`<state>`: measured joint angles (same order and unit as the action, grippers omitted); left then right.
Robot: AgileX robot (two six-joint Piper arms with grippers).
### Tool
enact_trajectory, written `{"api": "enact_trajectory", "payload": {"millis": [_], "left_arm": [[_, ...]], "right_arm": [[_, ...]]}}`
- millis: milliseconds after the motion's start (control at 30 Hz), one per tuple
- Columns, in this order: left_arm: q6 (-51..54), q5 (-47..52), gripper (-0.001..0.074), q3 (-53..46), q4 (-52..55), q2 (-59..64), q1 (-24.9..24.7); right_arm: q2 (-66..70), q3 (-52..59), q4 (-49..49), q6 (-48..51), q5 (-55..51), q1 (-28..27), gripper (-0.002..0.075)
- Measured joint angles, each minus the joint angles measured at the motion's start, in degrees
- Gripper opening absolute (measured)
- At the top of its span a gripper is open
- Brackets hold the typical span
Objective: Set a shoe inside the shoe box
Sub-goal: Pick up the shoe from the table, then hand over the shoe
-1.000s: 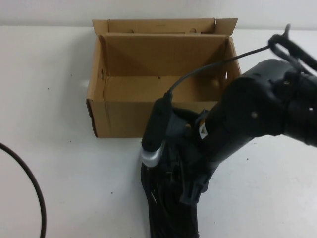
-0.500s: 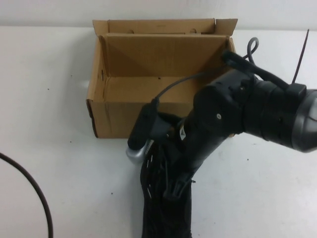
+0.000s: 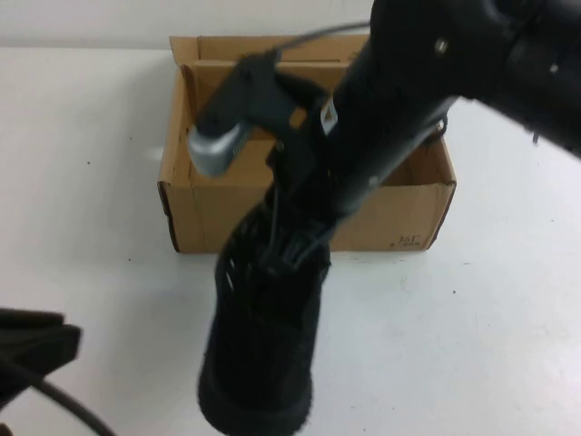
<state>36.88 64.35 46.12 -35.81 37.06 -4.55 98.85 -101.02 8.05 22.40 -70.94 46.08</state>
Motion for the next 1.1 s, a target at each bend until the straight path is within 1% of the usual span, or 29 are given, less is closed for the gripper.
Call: {"api": "enact_trajectory", "payload": {"millis": [100,167,233,267,333,500,667,767,867,1033,1100], "left_arm": [[7.33,-0.55,0.0181,0.0,-7.71,0.0,0.0],[10.49,-1.87,0.0291,0.0,-12.34,0.0,0.0],[12.66,-3.97,0.0383,0.0,-16.1,0.0,0.0],[14.15,-5.28,0.0422,0.0,-17.6,0.0,0.0],[18.04,-7.88,0.0467,0.0,-19.51,0.0,0.0],[30.31,-13.78,0.0494,0.0,-24.7,0.21,0.0],[38.87,-17.32,0.0497,0.0,-25.08,0.87,0.0],[40.71,-19.16,0.0497,0.0,-22.94,1.63,0.0],[41.24,-20.06,0.0497,0.0,-21.46,2.68,0.0],[41.42,-18.71,0.0497,0.0,-22.0,4.81,0.0],[41.65,-17.46,0.0497,0.0,-23.44,5.61,-1.1]], "right_arm": [[0.0,-4.01,-0.11,-0.44,-0.56,0.0,0.0002],[0.0,-6.24,-0.75,-0.7,-0.56,0.0,0.0004],[-0.08,-7.74,-1.79,-1.96,-0.28,0.0,0.0002],[-0.08,-8.25,-2.44,-3.41,0.29,0.0,0.0006],[-0.13,-8.8,-3.77,-5.53,1.71,0.0,0.0004],[0.0,-9.3,-7.03,-9.98,3.64,0.0,0.0002],[2.8,-11.85,-13.7,-21.87,2.83,0.0,0.0002],[4.94,-14.3,-15.36,-26.36,2.19,0.0,0.0002],[6.92,-17.18,-15.84,-28.36,2.1,0.0,0.0002],[9.31,-21.8,-15.89,-28.79,1.97,0.0,0.0002],[9.91,-22.69,-15.89,-28.32,2.27,0.0,0.0002]]}}
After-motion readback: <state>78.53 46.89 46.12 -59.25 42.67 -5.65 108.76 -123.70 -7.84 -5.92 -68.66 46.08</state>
